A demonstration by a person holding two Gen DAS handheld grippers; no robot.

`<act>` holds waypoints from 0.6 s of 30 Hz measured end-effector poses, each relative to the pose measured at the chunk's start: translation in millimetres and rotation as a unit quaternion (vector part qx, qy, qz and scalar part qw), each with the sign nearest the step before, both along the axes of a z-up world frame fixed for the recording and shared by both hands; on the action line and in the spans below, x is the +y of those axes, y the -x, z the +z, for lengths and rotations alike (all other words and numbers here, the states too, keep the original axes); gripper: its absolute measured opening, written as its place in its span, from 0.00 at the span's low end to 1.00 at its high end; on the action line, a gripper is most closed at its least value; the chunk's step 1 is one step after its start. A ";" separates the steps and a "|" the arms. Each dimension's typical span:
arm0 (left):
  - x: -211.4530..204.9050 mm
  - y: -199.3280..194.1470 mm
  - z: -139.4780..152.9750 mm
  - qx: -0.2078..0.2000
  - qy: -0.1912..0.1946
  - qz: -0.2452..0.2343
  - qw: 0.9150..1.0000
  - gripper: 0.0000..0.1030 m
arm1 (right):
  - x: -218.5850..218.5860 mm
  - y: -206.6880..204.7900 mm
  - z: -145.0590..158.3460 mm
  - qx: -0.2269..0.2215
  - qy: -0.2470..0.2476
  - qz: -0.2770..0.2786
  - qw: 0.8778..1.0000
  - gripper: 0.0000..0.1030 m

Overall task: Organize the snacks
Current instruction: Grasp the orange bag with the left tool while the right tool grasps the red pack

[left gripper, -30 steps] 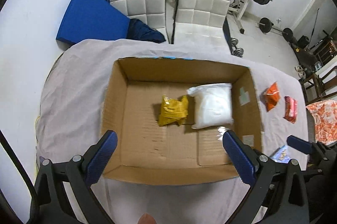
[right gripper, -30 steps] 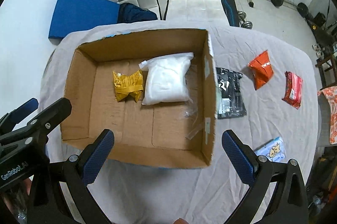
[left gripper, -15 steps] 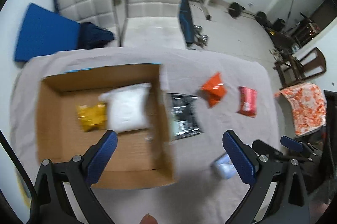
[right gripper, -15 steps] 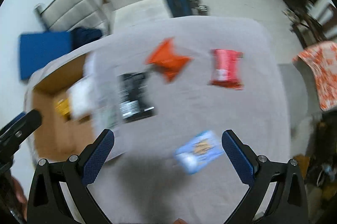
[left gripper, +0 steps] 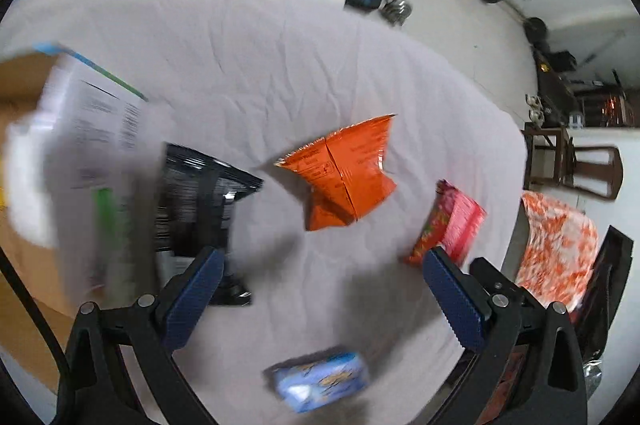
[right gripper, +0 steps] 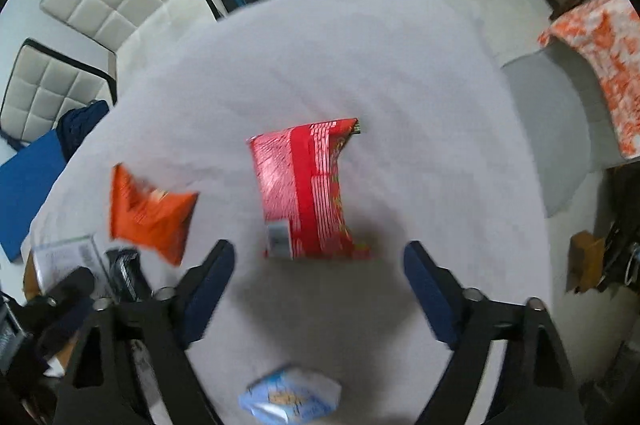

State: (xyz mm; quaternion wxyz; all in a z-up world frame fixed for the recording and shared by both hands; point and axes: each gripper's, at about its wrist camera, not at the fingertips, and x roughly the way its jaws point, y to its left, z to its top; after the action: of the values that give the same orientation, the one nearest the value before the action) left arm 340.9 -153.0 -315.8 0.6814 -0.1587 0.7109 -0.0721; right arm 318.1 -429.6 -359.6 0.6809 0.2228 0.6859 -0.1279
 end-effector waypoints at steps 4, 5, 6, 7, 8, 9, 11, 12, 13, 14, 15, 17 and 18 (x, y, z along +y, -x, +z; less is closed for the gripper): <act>-7.7 -9.6 -42.1 0.049 0.024 0.025 0.998 0.93 | -11.0 -14.4 -41.9 0.024 -0.042 -0.018 0.999 0.62; -10.8 -11.8 -51.9 0.059 0.028 0.030 0.997 0.89 | -12.6 -15.8 -47.0 0.023 -0.054 -0.022 0.998 0.62; -13.0 -13.6 -58.4 0.066 0.032 0.034 0.997 0.86 | -13.7 -17.1 -51.0 0.020 -0.065 -0.025 0.997 0.62; -14.4 -15.9 -62.2 0.069 0.037 0.038 0.996 0.84 | -14.9 -18.2 -53.7 0.019 -0.071 -0.026 0.997 0.61; -17.0 -18.4 -67.5 0.072 0.044 0.043 0.996 0.82 | -15.4 -19.4 -55.6 0.019 -0.076 -0.026 0.997 0.58; -17.9 -20.8 -69.7 0.075 0.047 0.047 0.995 0.80 | -14.9 -20.8 -57.1 0.022 -0.079 -0.022 0.996 0.58; -20.8 -26.3 -72.6 0.074 0.057 0.056 0.994 0.66 | -14.7 -23.2 -58.1 0.024 -0.076 -0.012 0.997 0.57; -22.0 -28.5 -73.5 0.073 0.058 0.059 0.994 0.64 | -15.0 -23.8 -58.2 0.026 -0.076 -0.005 0.997 0.56; -23.5 -30.9 -74.7 0.073 0.059 0.062 0.994 0.57 | -12.7 -25.6 -58.3 0.028 -0.075 0.000 0.997 0.54; -24.7 -33.3 -75.7 0.073 0.057 0.063 0.994 0.55 | -10.4 -28.2 -59.2 0.030 -0.074 0.006 0.997 0.53; -26.7 -35.7 -76.6 0.071 0.053 0.060 0.994 0.54 | -9.6 -27.8 -58.7 0.037 -0.070 0.016 0.997 0.52; -34.1 -38.5 -77.6 0.067 0.039 0.038 0.996 0.52 | -4.5 -26.2 -57.3 0.050 -0.057 0.046 0.996 0.51; -38.7 -38.3 -76.8 0.062 0.031 0.025 0.997 0.51 | -0.6 -28.4 -57.6 0.057 -0.051 0.060 0.995 0.50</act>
State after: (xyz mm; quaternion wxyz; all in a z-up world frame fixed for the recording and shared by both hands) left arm 379.2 -191.7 -392.6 0.6322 -0.2014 0.7452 -0.0670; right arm 346.6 -430.2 -417.2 0.6345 0.2082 0.7416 -0.0642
